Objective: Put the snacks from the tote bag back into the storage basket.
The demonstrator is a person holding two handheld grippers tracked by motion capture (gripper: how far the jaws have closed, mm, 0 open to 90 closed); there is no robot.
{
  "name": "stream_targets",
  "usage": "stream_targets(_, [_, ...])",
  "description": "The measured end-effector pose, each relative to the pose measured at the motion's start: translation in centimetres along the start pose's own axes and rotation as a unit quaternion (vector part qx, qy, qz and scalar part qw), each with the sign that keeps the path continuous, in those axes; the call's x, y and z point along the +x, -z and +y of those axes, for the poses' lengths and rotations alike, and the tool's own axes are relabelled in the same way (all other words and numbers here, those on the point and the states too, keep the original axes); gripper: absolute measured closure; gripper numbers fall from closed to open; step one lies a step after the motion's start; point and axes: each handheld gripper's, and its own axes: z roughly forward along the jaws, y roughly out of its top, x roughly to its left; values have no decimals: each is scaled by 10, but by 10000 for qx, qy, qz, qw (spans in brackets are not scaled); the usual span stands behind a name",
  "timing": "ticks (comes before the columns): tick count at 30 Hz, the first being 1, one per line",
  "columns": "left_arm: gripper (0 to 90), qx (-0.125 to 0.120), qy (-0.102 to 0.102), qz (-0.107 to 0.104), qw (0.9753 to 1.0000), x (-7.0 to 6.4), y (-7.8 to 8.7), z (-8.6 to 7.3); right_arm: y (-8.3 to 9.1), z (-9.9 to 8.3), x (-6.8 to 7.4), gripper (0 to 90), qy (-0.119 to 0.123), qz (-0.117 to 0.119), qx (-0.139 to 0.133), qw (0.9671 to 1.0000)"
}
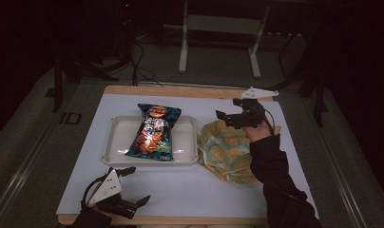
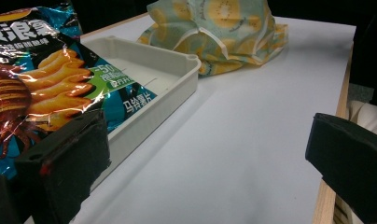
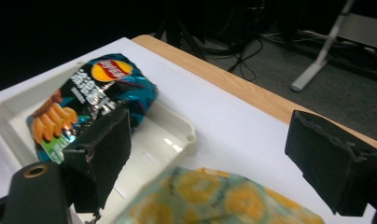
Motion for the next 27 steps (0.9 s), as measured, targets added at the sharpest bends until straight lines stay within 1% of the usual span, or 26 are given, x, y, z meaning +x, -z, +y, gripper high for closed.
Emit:
stream_targets(4, [3,0,-2,4,10000,0,0,0,13,-7,-10,143,-19,-193,0,9998])
stream_targets(5, [3,-8,5,1,10000,0,0,0,19,-11,-15,143,-60,-259,-25,9996])
stream_targets(7, [3,-1,-1,2,10000,0,0,0,25,-14,-21,143,-109,-326,-59,9994])
stream_targets(13, [3,4,7,6,10000,0,0,0,45,-29,-35,143,-229,-580,-131,9980])
stream_targets(18, [3,15,5,6,10000,0,0,0,59,-46,-44,143,-287,-829,-131,9961])
stream_targets(23, [3,16,13,9,10000,0,-1,0,71,-63,-51,143,-377,-979,-148,9944])
stream_targets(25, [3,22,11,11,10000,0,-1,0,76,-70,-53,143,-423,-1029,-210,9936])
stream_targets(27, [3,33,4,17,10000,0,-1,0,81,-77,-53,143,-394,-1177,-290,9918])
